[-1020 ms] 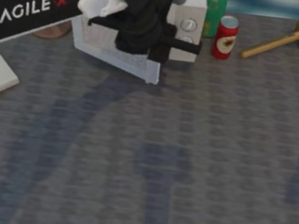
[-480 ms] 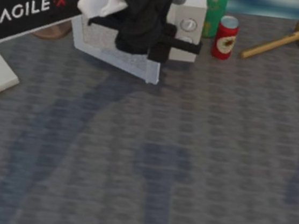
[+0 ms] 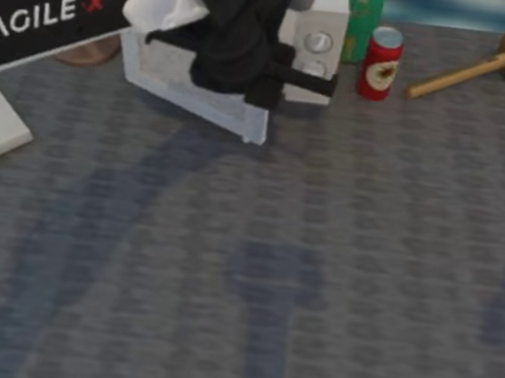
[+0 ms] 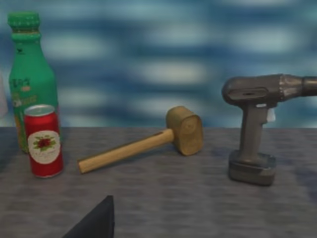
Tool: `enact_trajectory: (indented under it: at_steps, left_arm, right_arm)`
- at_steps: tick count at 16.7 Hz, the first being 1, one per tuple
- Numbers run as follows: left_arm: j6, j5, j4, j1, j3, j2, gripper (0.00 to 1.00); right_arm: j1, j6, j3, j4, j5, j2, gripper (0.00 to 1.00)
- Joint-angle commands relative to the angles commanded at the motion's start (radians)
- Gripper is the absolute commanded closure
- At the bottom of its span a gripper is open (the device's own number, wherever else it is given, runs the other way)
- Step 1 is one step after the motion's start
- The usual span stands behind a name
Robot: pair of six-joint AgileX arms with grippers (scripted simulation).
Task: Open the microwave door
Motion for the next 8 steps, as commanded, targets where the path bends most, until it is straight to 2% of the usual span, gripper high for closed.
enact_trajectory:
  at_steps: [4, 8]
  left_arm:
    - [0.078, 0.04, 0.032, 0.022, -0.08, -0.059, 1.0]
    - [0.092, 0.047, 0.038, 0.026, -0.093, -0.07, 1.0]
  right_arm:
    - [0.0, 0.0, 0.0, 0.0, 0.0, 0.0, 0.0]
    - [0.0, 0.0, 0.0, 0.0, 0.0, 0.0, 0.0]
